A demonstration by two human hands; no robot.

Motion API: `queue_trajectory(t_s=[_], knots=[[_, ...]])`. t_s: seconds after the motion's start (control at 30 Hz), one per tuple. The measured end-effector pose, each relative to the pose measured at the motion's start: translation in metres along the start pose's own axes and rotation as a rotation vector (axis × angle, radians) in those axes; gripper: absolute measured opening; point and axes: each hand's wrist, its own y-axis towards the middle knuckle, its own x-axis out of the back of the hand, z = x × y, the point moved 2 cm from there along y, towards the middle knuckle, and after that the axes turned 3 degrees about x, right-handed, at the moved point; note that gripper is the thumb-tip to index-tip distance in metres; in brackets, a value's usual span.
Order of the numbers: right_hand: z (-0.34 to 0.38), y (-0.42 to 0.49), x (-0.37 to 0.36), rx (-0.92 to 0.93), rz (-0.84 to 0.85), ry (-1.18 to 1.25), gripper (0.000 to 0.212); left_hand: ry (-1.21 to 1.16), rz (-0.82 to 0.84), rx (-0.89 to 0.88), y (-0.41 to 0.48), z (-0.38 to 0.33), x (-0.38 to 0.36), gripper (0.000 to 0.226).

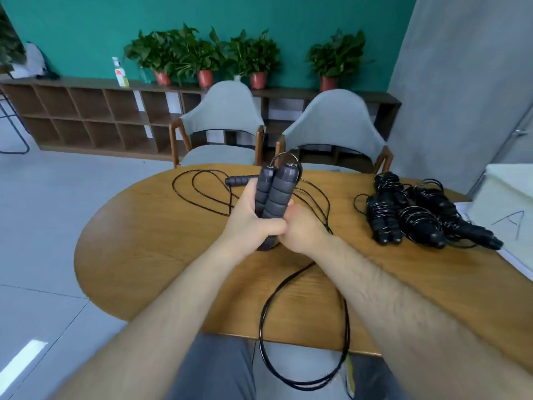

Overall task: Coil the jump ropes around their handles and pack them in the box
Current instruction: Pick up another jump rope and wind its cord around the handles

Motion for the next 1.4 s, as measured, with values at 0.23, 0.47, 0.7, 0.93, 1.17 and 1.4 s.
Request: queue_trajectory(t_s=[0.23,0.47,0.7,0.93,1.17,1.4], knots=[[-0.059,-0.034,0.025,-0.303,-0.176,0.159,0.034,0.755,-0.151,-0.209,0.008,-0.028,-0.001,0.052],[-0.074,-0.049,0.041,-0.56,-0.335,0.305,0.04,0.678,-0.165,0.082,0.013,-0.01,0.003,0.048],[-0.052,-0.045,0.041,-0.293,-0.21,0.058,0.037,0.043,0.073,0.207,0.013,0.004,-0.067,0.05],[-0.056,-0.066,0.05,-0.24,-0.13,-0.25,0.048,-0.182,0.044,0.274,0.011,0.013,-0.076,0.065],[-0.052,-0.068,0.044,-0.142,-0.191,-0.357,0.065,-0.491,0.151,0.424,0.005,0.011,-0.069,0.046],[-0.045,-0.067,0.036,0.025,-0.243,-0.385,0.05,-0.836,0.494,0.462,0.0,0.014,-0.064,0.055]])
